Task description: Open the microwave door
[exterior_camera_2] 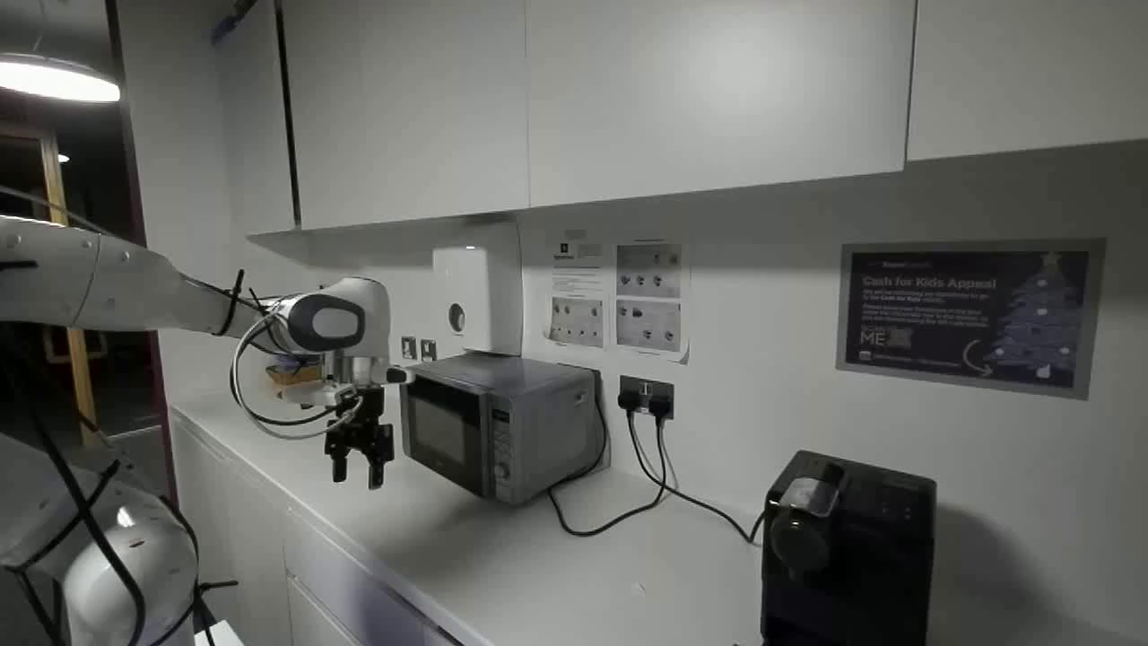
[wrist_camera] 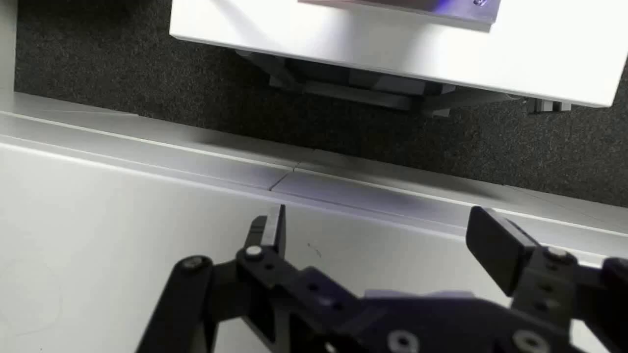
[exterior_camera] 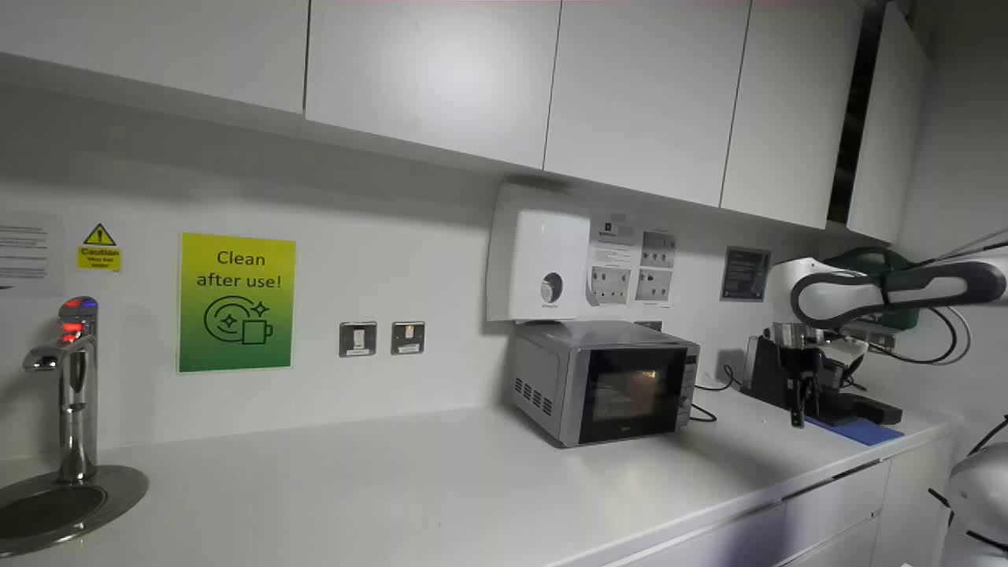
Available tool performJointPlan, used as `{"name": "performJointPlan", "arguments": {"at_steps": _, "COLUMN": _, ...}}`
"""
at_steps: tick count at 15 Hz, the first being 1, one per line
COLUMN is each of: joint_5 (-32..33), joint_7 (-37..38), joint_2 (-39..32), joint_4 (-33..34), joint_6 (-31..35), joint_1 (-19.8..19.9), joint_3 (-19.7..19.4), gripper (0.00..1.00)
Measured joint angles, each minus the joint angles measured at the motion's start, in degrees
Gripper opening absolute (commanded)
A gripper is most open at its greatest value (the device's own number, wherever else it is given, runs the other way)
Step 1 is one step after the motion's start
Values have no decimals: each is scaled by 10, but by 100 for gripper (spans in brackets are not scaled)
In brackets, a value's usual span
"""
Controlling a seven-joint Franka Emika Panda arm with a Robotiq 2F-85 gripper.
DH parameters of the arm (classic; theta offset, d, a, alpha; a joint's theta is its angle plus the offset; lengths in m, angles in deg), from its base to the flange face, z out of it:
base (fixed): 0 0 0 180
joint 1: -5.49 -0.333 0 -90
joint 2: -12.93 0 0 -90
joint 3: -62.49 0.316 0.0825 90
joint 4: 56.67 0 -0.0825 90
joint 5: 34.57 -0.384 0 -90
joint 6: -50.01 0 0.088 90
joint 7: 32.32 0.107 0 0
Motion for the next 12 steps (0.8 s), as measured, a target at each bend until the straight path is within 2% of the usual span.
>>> {"name": "performJointPlan", "arguments": {"at_steps": 6, "joint_5": 0, "joint_7": 4, "joint_2": -1, "joint_4": 0, "joint_6": 19, "joint_1": 0, "joint_3": -1, "gripper": 100}}
{"name": "performJointPlan", "arguments": {"at_steps": 12, "joint_5": 0, "joint_7": 4, "joint_2": -28, "joint_4": 9, "joint_6": 131, "joint_1": 1, "joint_3": -7, "gripper": 100}}
